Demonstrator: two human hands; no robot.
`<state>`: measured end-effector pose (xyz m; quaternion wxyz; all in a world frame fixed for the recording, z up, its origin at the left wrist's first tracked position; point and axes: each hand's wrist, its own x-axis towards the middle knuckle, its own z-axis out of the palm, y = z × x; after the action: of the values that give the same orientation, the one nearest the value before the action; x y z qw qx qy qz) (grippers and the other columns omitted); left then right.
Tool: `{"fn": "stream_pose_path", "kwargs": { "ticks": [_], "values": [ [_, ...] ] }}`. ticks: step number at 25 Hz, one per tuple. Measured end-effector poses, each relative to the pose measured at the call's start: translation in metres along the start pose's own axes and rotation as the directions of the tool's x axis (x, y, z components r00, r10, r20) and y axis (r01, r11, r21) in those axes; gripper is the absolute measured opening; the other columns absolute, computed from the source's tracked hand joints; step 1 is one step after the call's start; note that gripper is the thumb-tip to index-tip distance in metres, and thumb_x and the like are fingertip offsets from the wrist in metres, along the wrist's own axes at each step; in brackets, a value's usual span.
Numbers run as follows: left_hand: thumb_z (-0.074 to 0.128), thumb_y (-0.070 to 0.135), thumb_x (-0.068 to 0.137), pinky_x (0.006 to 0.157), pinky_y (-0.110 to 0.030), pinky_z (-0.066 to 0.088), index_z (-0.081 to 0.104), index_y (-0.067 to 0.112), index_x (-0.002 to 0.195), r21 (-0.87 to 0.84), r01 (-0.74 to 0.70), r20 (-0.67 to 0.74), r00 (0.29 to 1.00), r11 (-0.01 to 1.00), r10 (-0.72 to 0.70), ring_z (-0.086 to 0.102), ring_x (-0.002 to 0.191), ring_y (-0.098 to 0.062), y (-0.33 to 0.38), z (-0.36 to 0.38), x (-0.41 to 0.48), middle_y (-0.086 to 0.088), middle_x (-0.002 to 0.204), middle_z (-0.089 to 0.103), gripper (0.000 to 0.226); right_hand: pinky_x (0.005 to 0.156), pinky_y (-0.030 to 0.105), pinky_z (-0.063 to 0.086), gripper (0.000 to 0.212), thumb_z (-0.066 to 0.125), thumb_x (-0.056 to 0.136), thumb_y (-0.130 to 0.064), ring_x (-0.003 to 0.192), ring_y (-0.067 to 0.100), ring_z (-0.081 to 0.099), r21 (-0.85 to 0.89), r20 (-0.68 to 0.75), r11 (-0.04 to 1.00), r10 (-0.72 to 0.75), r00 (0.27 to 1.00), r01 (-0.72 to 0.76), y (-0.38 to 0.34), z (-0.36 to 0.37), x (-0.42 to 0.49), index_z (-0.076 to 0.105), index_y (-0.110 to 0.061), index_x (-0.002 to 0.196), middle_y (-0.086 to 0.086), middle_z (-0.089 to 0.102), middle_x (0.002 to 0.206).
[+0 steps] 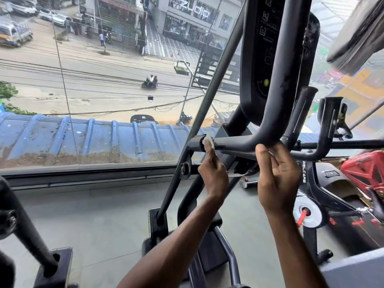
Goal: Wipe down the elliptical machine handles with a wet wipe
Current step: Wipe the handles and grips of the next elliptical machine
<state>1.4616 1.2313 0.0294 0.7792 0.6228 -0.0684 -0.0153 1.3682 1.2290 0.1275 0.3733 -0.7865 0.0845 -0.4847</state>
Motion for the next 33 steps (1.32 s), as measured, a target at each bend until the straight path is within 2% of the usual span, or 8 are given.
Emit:
{"fn": "stream_pose_path", "kwargs": {
  "ticks": [3, 6, 12, 15, 19, 24, 29, 33],
  "values": [
    [0.043, -0.010, 0.094, 0.096, -0.028, 0.051, 0.038, 0.010, 0.152, 0.063, -0.418, 0.082, 0.907, 0.906, 0.413, 0.061, 0.125, -0.021, 0.018, -0.013, -0.031, -0.009, 0.148, 0.053, 0.062, 0.079, 0.017, 0.047, 0.022, 0.053, 0.097, -0.025, 0.082, 0.000, 0.061, -0.005, -0.009, 1.000, -0.009, 1.000, 0.009, 0.000, 0.001, 0.001, 0.062, -0.004, 0.097, -0.001, 0.066, 0.086],
    [0.041, -0.009, 0.093, 0.110, -0.034, 0.045, 0.044, -0.001, 0.146, 0.033, -0.652, 0.169, 0.751, 0.758, 0.638, 0.048, 0.139, -0.021, 0.013, -0.027, -0.021, -0.008, 0.153, 0.044, 0.053, 0.078, 0.015, 0.046, 0.027, 0.053, 0.097, -0.022, 0.082, -0.002, 0.061, -0.010, -0.011, 1.000, -0.014, 1.000, 0.014, 0.001, 0.002, 0.001, 0.062, 0.003, 0.098, 0.001, 0.066, 0.088],
    [0.045, -0.009, 0.089, 0.087, -0.032, 0.052, 0.045, 0.009, 0.149, 0.277, -0.403, 0.293, 0.900, 0.872, 0.323, 0.067, 0.113, -0.029, -0.020, -0.041, 0.035, -0.010, 0.142, 0.057, 0.062, 0.082, 0.018, 0.047, 0.030, 0.053, 0.097, -0.027, 0.086, -0.001, 0.063, -0.015, -0.008, 1.000, -0.006, 1.000, 0.006, -0.001, 0.001, 0.002, 0.063, 0.001, 0.100, 0.000, 0.067, 0.090],
    [0.047, -0.010, 0.092, 0.105, -0.034, 0.049, 0.051, 0.004, 0.144, 0.162, -0.514, 0.253, 0.847, 0.842, 0.468, 0.053, 0.132, -0.014, 0.007, -0.043, 0.015, -0.008, 0.144, 0.055, 0.053, 0.082, 0.026, 0.053, 0.029, 0.056, 0.096, -0.030, 0.086, -0.002, 0.064, -0.072, -0.046, 0.997, -0.026, 0.999, 0.022, -0.004, -0.001, 0.001, 0.065, -0.003, 0.102, -0.001, 0.069, 0.092],
    [0.044, -0.009, 0.097, 0.114, -0.035, 0.041, 0.049, -0.004, 0.141, 0.004, -0.714, 0.252, 0.678, 0.700, 0.690, 0.046, 0.140, -0.023, 0.032, -0.039, -0.022, -0.013, 0.149, 0.049, 0.045, 0.085, 0.027, 0.056, 0.034, 0.065, 0.094, -0.022, 0.094, 0.001, 0.066, -0.110, -0.176, 0.992, -0.082, 0.981, 0.064, -0.005, 0.004, -0.003, 0.065, 0.000, 0.120, 0.004, 0.071, 0.107],
    [0.047, -0.011, 0.091, 0.104, -0.038, 0.049, 0.048, 0.005, 0.146, 0.145, -0.568, 0.224, 0.816, 0.810, 0.532, 0.046, 0.139, -0.013, 0.010, -0.045, -0.004, -0.005, 0.150, 0.049, 0.057, 0.086, 0.031, 0.060, 0.035, 0.068, 0.093, -0.020, 0.096, 0.001, 0.067, -0.148, -0.191, 0.988, -0.078, 0.979, 0.050, -0.010, 0.000, -0.004, 0.066, 0.000, 0.121, 0.009, 0.073, 0.107],
    [0.047, -0.017, 0.093, 0.115, -0.036, 0.041, 0.048, -0.008, 0.140, -0.041, -0.724, 0.233, 0.663, 0.688, 0.711, 0.047, 0.139, -0.025, 0.045, -0.042, -0.038, -0.016, 0.148, 0.048, 0.048, 0.083, 0.035, 0.061, 0.052, 0.072, 0.092, -0.025, 0.105, 0.006, 0.070, -0.262, -0.219, 0.954, -0.202, 0.955, 0.142, -0.015, 0.001, -0.007, 0.056, -0.006, 0.138, 0.010, 0.072, 0.117],
    [0.049, -0.005, 0.091, 0.105, -0.037, 0.047, 0.046, 0.003, 0.147, 0.106, -0.616, 0.240, 0.778, 0.781, 0.581, 0.042, 0.140, -0.009, 0.019, -0.048, -0.018, -0.006, 0.152, 0.045, 0.056, 0.080, 0.034, 0.062, 0.053, 0.072, 0.092, -0.025, 0.102, -0.012, 0.064, -0.345, -0.202, 0.913, -0.300, 0.932, 0.219, -0.014, -0.001, -0.007, 0.054, -0.006, 0.139, -0.003, 0.067, 0.121]
  ]
}}
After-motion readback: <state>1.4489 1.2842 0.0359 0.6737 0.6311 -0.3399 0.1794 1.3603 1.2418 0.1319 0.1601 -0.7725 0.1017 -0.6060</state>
